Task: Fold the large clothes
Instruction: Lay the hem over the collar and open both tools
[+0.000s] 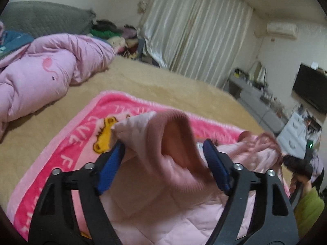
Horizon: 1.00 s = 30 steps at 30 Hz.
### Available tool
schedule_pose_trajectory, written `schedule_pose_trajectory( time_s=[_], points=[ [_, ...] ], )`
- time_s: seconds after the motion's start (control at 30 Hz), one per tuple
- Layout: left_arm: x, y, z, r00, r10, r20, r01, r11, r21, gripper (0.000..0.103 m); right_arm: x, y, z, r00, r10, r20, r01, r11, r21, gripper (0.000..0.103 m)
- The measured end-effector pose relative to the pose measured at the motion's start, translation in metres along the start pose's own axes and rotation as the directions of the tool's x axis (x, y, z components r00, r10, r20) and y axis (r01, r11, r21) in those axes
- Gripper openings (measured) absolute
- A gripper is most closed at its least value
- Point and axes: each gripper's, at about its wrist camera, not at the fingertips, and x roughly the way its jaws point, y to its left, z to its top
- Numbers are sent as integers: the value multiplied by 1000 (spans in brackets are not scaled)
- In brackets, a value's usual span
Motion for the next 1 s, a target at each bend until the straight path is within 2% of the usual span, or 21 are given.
schedule_pose_trajectory(
  time_s=[0.1, 0.2, 0.27, 0.37, 0.5, 0.6, 0.8, 0.9, 0.93, 0.97, 1.0],
  points=[
    [-13, 0, -3, 998, 35, 44, -36, 999, 18, 72, 1, 1, 0, 1000, -6, 0, 6, 1000, -10, 14],
    [-16, 7, -12, 992, 112, 64, -115, 992, 47, 73, 4, 3, -1, 1000, -16, -2, 16, 1000, -21, 15],
    [-9, 20, -23, 988, 153, 37, -154, 987, 46, 73, 7, 4, -1, 1000, -24, -6, 24, 999, -21, 16],
    [5, 43, -38, 984, 177, -24, -177, 984, 22, 74, 10, 4, 0, 999, -34, -18, 33, 999, -21, 17],
    [31, 70, -61, 978, 162, -135, -165, 986, -12, 75, 11, 6, 3, 999, -41, -31, 40, 999, -18, 18],
    [40, 76, -71, 975, 135, -179, -139, 990, -9, 77, 10, 5, 5, 999, -24, -46, 25, 1000, 10, 21],
    [45, 71, -79, 970, 132, -203, -129, 991, 26, 77, 9, 2, 9, 997, 24, -72, -22, 999, 29, 30],
    [49, 68, -78, 967, 138, -213, -132, 990, 41, 77, 7, 2, 10, 994, 72, -83, -68, 996, 50, 50],
    [50, 67, -79, 966, 139, -216, -132, 990, 47, 77, 6, 4, 10, 994, 78, -82, -74, 996, 51, 63],
    [50, 67, -79, 966, 140, -217, -133, 990, 49, 77, 2, 6, 10, 995, 66, -72, -63, 997, 40, 80],
    [50, 66, -80, 966, 139, -219, -131, 990, 50, 77, -2, 9, 9, 997, 49, -57, -48, 999, 21, 86]
  ],
)
